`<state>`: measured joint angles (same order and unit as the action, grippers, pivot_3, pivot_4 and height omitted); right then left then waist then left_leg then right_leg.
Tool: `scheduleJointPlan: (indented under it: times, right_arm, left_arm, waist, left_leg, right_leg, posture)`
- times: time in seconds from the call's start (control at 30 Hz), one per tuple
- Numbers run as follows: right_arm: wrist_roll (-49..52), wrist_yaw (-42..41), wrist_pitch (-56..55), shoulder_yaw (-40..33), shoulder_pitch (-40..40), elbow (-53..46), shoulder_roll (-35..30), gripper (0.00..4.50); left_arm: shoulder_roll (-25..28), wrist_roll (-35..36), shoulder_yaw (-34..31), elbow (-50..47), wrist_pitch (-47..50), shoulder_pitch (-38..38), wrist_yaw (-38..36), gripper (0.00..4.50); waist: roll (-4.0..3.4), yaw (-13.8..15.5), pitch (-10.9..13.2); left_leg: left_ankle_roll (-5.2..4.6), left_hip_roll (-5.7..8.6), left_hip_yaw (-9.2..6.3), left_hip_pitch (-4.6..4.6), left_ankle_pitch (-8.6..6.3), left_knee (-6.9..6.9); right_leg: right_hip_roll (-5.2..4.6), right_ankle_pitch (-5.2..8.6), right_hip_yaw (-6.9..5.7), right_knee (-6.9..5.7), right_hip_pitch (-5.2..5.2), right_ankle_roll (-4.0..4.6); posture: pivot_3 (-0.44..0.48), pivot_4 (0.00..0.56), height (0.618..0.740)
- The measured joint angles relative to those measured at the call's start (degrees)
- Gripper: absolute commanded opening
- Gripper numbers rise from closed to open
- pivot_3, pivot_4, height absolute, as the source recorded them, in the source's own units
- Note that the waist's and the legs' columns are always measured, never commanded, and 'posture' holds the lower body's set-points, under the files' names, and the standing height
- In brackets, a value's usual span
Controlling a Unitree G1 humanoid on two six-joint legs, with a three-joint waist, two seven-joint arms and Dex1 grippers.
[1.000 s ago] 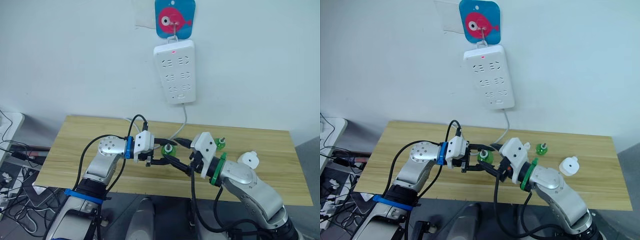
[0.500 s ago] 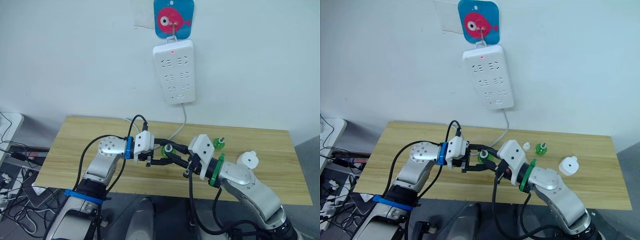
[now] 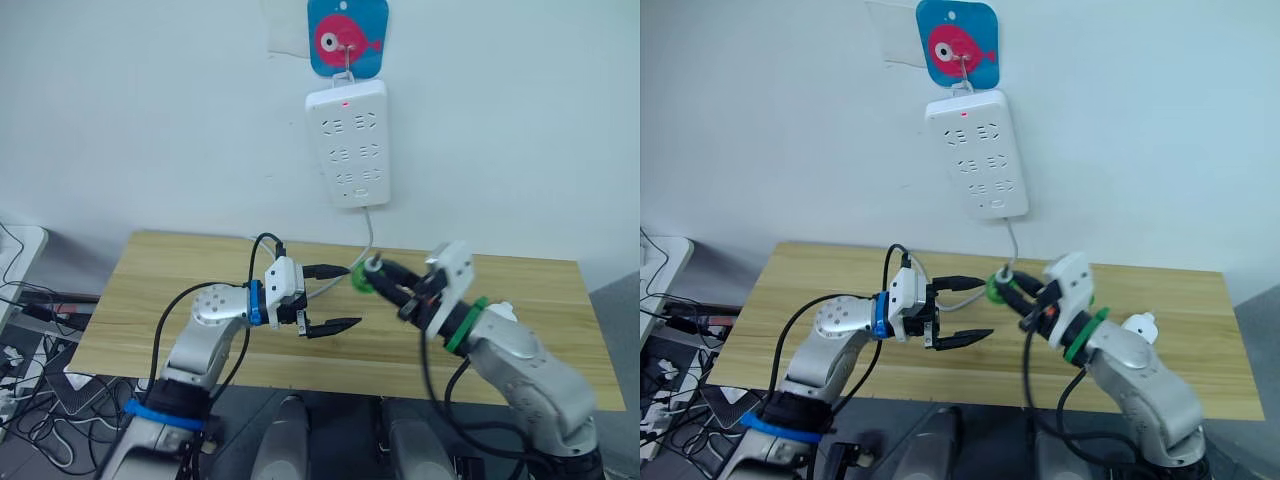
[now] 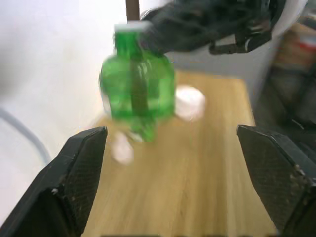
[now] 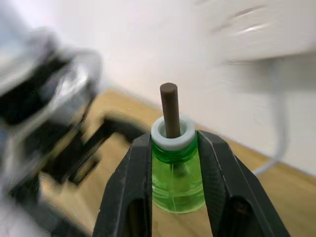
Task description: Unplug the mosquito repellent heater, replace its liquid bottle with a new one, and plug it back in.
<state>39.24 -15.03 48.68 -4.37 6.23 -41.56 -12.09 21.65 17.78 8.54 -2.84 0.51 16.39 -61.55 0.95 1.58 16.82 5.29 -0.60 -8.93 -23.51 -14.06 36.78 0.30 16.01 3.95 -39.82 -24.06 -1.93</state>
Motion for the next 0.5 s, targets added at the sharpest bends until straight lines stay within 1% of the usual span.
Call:
scheduleJointPlan:
  times: [0.03,0.1,0.17,0.23,0.37,0.5]
  right_arm:
    - [5.74,3.63,2.37,-3.05,-0.57,-0.91,1.49,0.93]
    - [17.56,11.07,4.7,-6.52,-2.26,-1.11,3.29,0.93]
    - [31.06,19.59,4.77,-7.7,-5.26,-0.64,3.73,0.93]
    - [41.99,27.58,2.58,-7.65,-7.07,0.11,3.09,0.93]
    - [54.9,37.63,-4.08,-6.64,-7.45,0.89,1.82,0.93]
    - [61.34,41.83,-8.74,-5.48,-7.0,1.57,-1.76,0.93]
  left_arm:
    - [-1.17,-0.33,0.01,-1.22,-0.28,-0.54,2.02,4.47]
    - [-2.8,-1.46,-0.01,-2.88,-1.64,-0.71,5.27,4.47]
    - [-4.91,-3.22,0.07,-4.15,-4.18,-0.73,8.79,4.47]
    - [-6.7,-5.29,0.88,-4.39,-7.02,-0.79,11.45,4.47]
    - [-8.79,-8.15,2.7,-3.7,-11.13,-0.84,14.66,4.47]
    - [-8.55,-8.57,3.3,-3.59,-11.87,-0.86,14.8,4.47]
  waist:
    - [0.0,0.11,0.0]
    - [0.0,0.12,0.0]
    - [0.0,0.02,0.0]
    - [0.0,-0.1,0.0]
    - [0.0,-0.32,0.0]
    - [0.0,-0.29,0.0]
  left_leg:
    - [0.0,0.03,-0.01,-0.02,0.0,0.02]
    - [-0.01,0.04,0.01,-0.02,0.0,0.02]
    - [-0.02,0.05,0.06,-0.02,-0.01,0.01]
    - [-0.02,0.18,0.11,0.0,-0.01,0.01]
    - [-0.03,0.14,0.14,0.04,-0.01,0.0]
    - [-0.02,0.13,0.13,0.03,-0.01,-0.01]
  right_leg:
    - [0.01,0.0,-0.02,0.0,0.0,0.0]
    - [0.0,0.0,0.01,0.0,0.0,0.0]
    - [-0.06,0.0,0.05,0.01,0.0,0.0]
    - [-0.14,0.0,0.06,0.01,0.0,0.0]
    - [0.08,0.01,0.08,-0.04,0.0,-0.02]
    - [0.11,0.01,0.08,-0.02,0.0,-0.02]
  posture:
    - [0.21,0.286,0.74]
    - [0.208,0.286,0.74]
    - [0.209,0.285,0.74]
    - [0.209,0.285,0.74]
    - [0.21,0.289,0.74]
    - [0.21,0.289,0.74]
